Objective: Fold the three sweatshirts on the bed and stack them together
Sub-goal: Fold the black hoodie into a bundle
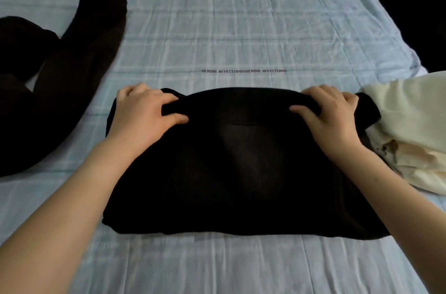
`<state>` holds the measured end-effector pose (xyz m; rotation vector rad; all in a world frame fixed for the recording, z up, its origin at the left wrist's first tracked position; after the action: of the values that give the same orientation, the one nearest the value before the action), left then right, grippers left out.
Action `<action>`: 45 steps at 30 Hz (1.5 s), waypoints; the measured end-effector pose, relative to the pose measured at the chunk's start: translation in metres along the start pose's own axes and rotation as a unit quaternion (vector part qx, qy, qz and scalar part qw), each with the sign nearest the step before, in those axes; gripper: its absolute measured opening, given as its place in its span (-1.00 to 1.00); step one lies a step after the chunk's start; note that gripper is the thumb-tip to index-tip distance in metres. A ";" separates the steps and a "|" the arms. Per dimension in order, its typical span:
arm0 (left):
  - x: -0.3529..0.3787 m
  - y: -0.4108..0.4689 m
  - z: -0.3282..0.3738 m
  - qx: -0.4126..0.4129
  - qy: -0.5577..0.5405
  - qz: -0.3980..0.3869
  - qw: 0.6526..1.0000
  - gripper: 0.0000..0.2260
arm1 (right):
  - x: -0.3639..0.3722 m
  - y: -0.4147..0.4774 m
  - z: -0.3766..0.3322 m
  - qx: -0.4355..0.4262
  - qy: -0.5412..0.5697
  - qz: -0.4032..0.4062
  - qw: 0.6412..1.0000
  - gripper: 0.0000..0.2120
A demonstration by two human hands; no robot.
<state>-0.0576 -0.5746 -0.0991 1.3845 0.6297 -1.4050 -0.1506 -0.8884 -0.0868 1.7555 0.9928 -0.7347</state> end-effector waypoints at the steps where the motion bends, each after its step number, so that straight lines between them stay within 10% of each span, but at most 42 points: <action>1: 0.001 0.004 0.003 -0.023 0.033 -0.021 0.999 -0.60 | 0.010 0.011 0.000 0.007 -0.017 -0.027 0.999 -0.76; 4: -0.002 -0.002 0.051 -0.014 0.082 -0.018 0.996 -0.59 | 0.050 0.010 -0.006 0.038 -0.083 -0.152 0.984 -0.58; 7: -0.009 -0.034 0.119 0.079 -0.028 0.062 0.995 -0.73 | 0.047 -0.012 -0.024 0.005 -0.066 -0.096 0.993 -0.45; 14: 0.068 -0.038 0.048 0.054 -0.023 -0.109 0.992 -0.40 | 0.071 -0.049 0.019 0.106 -0.072 -0.166 0.978 -0.44; 20: 0.090 -0.034 0.049 0.067 -0.010 -0.143 0.987 -0.44 | 0.038 -0.058 -0.053 -0.022 -0.050 -0.125 0.991 -0.48; 25: 0.065 -0.034 0.071 0.056 0.024 -0.128 0.990 -0.43 | 0.084 -0.100 -0.047 -0.006 -0.113 -0.301 0.947 -0.42; 45: 0.075 -0.090 0.082 0.042 -0.079 -0.213 0.973 -0.48 | 0.070 -0.134 -0.091 0.040 -0.018 -0.250 0.967 -0.45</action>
<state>-0.1579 -0.6394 -0.1780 1.2299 0.8007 -1.8818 -0.2296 -0.7545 -0.1703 1.5611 1.4205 -1.1308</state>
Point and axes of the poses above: each hand's wrist, its own y-axis towards the middle knuckle, its own x-axis out of the palm, z = x × y, the point moved 9 cm from there along y, towards the middle knuckle, and after that the axes turned 9 degrees about z, right-handed, at the moved point
